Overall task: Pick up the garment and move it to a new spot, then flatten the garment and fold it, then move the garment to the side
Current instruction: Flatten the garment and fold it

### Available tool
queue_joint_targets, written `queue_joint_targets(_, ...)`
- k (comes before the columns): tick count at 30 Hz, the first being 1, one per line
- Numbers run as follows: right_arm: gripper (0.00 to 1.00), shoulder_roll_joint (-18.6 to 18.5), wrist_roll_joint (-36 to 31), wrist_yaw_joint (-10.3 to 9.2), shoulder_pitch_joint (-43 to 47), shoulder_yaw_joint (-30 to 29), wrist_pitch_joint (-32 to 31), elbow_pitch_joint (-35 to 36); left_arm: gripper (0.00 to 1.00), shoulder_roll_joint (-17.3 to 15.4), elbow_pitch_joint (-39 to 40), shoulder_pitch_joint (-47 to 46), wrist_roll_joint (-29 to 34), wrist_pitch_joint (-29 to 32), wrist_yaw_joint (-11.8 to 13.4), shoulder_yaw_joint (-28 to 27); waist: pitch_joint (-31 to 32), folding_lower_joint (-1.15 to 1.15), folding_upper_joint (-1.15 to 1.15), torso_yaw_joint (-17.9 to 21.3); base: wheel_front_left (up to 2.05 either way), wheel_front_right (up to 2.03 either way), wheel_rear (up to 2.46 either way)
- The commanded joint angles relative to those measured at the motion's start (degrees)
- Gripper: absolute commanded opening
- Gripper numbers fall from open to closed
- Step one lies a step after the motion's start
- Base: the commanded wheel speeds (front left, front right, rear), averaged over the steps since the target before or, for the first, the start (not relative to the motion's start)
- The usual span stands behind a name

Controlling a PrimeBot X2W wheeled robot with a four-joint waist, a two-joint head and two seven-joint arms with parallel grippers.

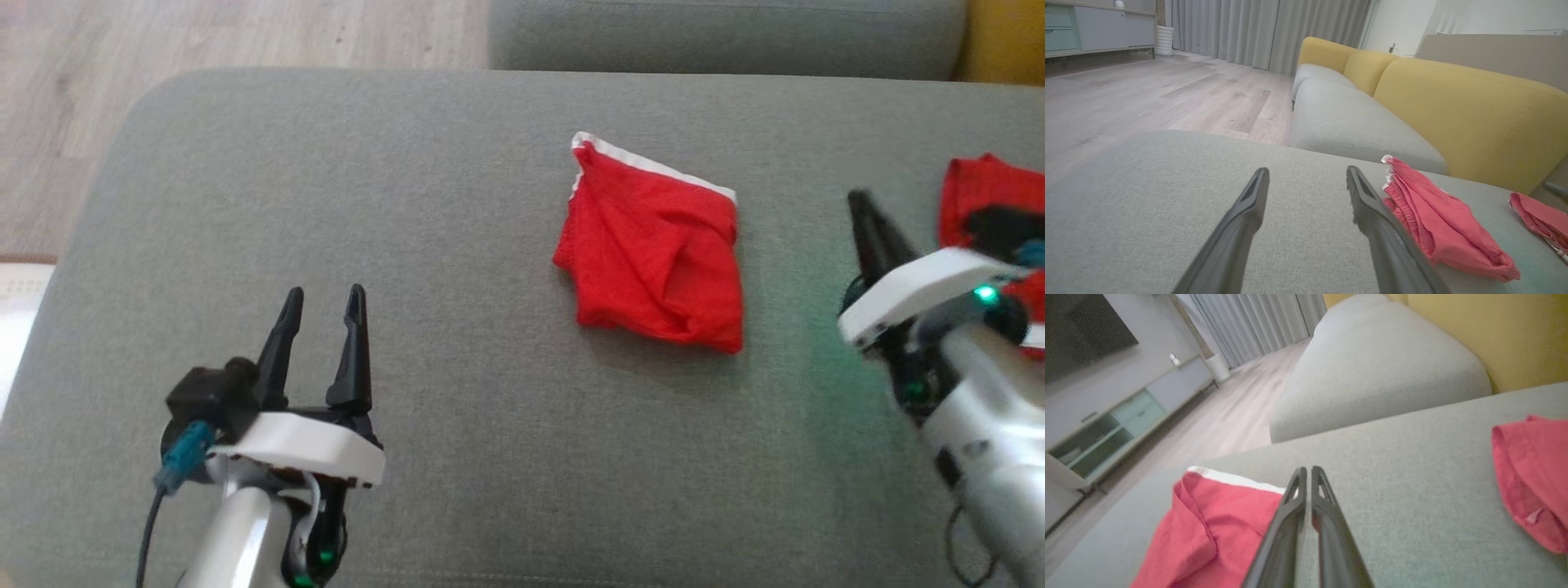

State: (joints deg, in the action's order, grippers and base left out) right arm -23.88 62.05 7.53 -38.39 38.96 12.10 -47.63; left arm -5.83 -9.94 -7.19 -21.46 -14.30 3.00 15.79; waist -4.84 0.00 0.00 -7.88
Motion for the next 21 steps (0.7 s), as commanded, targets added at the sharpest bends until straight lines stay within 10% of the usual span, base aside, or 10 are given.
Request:
queue_joint_targets(1, 0.00, 2.1, -2.8, -0.04, -2.7, 1.3, 1.1, -2.2, 1.00, 0.1, 1.2, -2.5, 0.7, -0.7, -0.5, -2.2, -0.7, 0.00, 0.00, -1.3, 0.00, 0.00, 0.00)
queue_joint_targets(12, 0.00, 14.0, -8.6, -0.04, -4.7, 6.8, -0.9, -15.7, 1.00, 1.5, -0.5, -3.9, 1.5, -0.7, -1.6, -2.2, -3.3, 0.00, 0.00, -5.8, 0.00, 0.00, 0.00)
queue_joint_targets(21, 0.00, 19.0, -8.6, -0.04, -3.7, 14.4, -0.5, -8.8, 1.00, 2.0, -1.1, -4.3, 2.2, -0.7, -2.0, -3.3, -4.0, 0.00, 0.00, -6.0, 0.00, 0.00, 0.00)
